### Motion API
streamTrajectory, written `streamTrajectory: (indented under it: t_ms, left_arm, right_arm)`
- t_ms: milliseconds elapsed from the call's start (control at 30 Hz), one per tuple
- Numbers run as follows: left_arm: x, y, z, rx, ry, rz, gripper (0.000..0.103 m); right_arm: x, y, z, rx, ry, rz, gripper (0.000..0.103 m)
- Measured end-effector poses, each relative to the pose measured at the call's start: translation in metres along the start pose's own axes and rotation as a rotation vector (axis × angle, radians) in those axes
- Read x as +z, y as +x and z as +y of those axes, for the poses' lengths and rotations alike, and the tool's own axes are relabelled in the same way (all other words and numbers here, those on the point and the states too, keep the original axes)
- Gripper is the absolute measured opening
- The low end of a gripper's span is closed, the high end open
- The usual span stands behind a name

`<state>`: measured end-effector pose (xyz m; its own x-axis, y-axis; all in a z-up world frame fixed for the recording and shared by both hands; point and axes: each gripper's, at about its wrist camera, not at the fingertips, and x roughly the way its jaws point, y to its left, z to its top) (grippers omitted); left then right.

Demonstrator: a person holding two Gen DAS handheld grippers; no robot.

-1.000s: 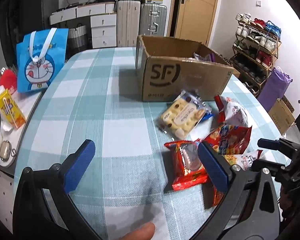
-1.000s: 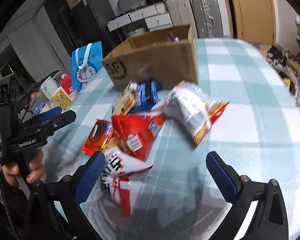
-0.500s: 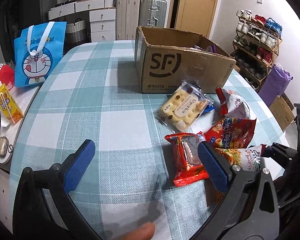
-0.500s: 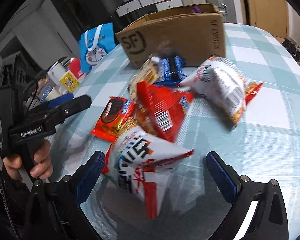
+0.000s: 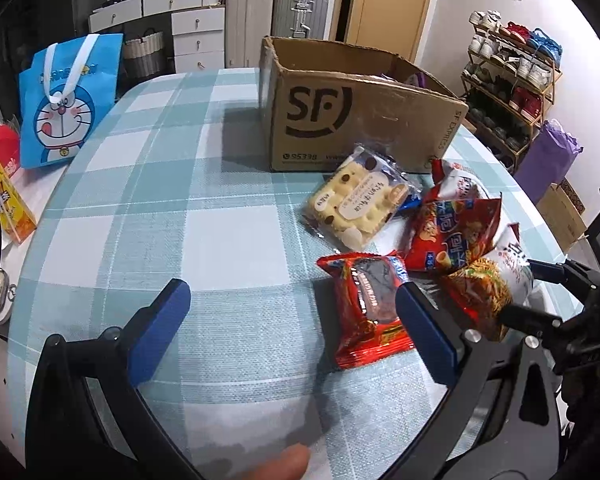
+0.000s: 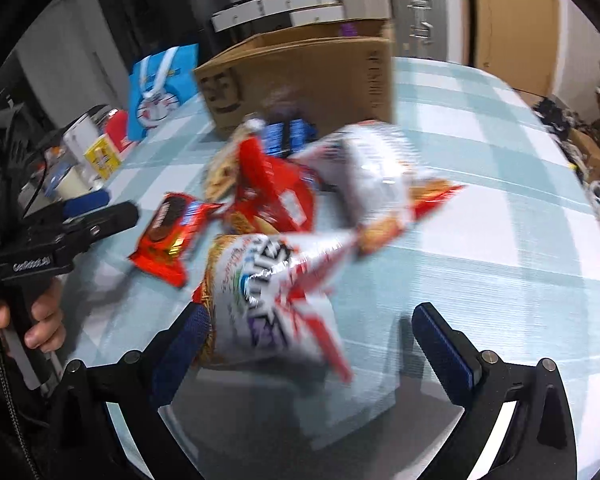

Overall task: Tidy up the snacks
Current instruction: 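Move both tools back to the pile, right tool toward the white noodle bag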

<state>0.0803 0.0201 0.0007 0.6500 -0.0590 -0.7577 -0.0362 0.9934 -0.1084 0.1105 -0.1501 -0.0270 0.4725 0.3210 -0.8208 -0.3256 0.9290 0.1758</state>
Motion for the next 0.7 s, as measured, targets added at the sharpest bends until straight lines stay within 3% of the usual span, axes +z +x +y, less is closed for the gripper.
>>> streamTrajectory:
  t_ms: [133, 400, 700]
  left_arm:
    - [0.001, 0.007, -0.006, -0.017, 0.008, 0.015, 0.102]
    - [0.003, 0.017, -0.011, -0.028, 0.008, 0.033, 0.102]
    - [0.007, 0.025, -0.013, -0.031, 0.012, 0.057, 0.102]
  right_arm:
    - [0.000, -0.004, -0.009, 0.019, 0.034, -0.003, 0.103]
    - [0.001, 0.002, 0.012, 0.046, -0.043, 0.021, 0.102]
    - [0.002, 0.021, 0.029, -0.060, -0.146, 0.054, 0.103]
